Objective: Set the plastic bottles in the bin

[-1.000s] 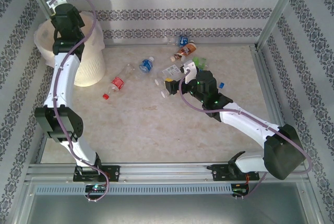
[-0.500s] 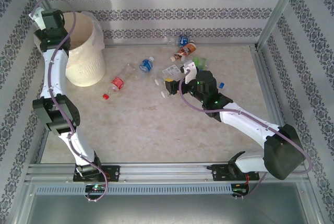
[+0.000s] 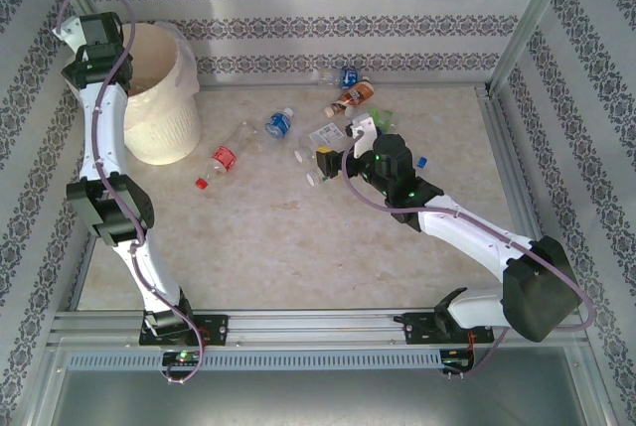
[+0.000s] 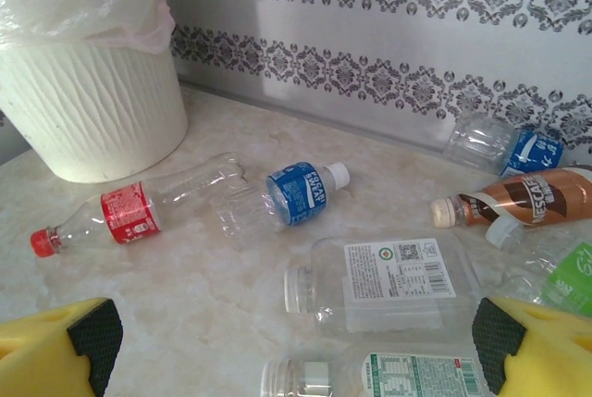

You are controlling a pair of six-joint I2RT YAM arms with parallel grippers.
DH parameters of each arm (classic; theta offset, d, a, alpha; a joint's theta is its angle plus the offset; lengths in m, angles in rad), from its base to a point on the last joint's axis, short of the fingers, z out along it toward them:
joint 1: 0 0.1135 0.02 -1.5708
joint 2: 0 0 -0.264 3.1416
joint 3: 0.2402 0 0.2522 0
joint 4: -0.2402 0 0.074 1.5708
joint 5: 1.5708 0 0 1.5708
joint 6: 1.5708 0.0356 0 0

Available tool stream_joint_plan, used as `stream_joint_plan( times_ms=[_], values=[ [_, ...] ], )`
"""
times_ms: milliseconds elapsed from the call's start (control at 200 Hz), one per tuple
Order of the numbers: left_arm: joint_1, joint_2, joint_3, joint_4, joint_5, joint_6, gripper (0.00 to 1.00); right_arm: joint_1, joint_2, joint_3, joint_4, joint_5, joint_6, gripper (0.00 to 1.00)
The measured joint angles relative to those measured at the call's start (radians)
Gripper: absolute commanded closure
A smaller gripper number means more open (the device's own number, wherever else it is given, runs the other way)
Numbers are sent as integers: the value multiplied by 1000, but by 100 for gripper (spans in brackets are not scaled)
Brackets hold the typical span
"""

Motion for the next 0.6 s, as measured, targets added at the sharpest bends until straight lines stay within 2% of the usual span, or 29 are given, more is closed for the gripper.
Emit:
stream_joint_plan(
  times_ms=[285, 600],
  values=[
    [-60, 0, 63, -27, 82, 14, 0, -3, -28, -6, 1, 75, 59, 2],
    [-177, 0, 126, -28, 161, 97, 0, -65, -81, -47, 1, 117, 166, 2]
  ],
)
